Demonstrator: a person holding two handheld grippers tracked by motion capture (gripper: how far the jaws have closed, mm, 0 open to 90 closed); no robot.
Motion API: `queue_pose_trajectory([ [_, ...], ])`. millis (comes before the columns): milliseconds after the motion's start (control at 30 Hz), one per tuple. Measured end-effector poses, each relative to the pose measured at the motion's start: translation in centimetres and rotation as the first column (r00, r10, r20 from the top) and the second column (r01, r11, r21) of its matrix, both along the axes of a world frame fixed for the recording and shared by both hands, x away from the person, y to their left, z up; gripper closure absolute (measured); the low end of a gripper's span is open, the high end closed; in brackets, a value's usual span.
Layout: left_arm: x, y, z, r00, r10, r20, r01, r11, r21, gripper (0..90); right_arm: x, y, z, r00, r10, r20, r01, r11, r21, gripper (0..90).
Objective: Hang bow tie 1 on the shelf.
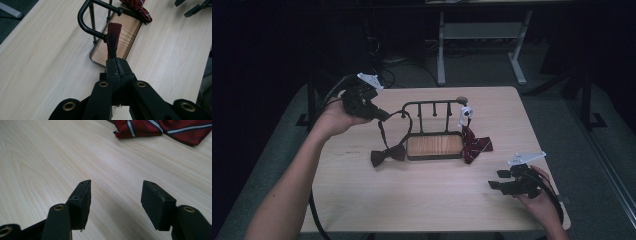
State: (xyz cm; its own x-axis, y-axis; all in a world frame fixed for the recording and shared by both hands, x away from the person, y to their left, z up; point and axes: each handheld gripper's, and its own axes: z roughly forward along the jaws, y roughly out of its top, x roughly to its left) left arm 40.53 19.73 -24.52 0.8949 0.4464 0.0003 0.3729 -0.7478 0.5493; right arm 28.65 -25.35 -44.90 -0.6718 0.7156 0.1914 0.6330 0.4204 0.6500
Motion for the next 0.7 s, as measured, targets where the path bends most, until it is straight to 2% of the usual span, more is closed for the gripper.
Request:
queue_pose_trajectory([
  [133,0.6,-0.2,0.1,1.0000,0.004,-0.002,-0.004,0.9999,0.014,89.8,0.0,-0.1,0.0,1.0000,-0.008,0.004,0.008,1.000,0.004,41.0],
  [400,1.5,-0.2,0.4,0.9996,0.026,-0.010,-0.026,0.9996,0.009,89.8,0.0,-0.4,0.0,0.9999,-0.015,0.003,0.015,1.000,0.010,40.8],
  [433,1.7,-0.2,0.4,0.9995,0.030,-0.011,-0.030,0.9994,0.019,89.8,0.0,-0.4,0.0,0.9999,-0.015,0.003,0.015,1.000,0.011,40.8],
  [633,2.3,-0.1,0.2,0.9985,0.051,-0.018,-0.051,0.9984,0.027,89.8,0.0,-0.6,0.0,0.9999,-0.016,-0.002,0.016,1.000,0.015,40.8],
  [700,2.6,-0.1,-0.1,0.9976,0.067,-0.018,-0.066,0.9972,0.035,89.8,0.1,-0.7,0.0,0.9999,-0.012,0.012,0.012,1.000,0.021,40.8],
])
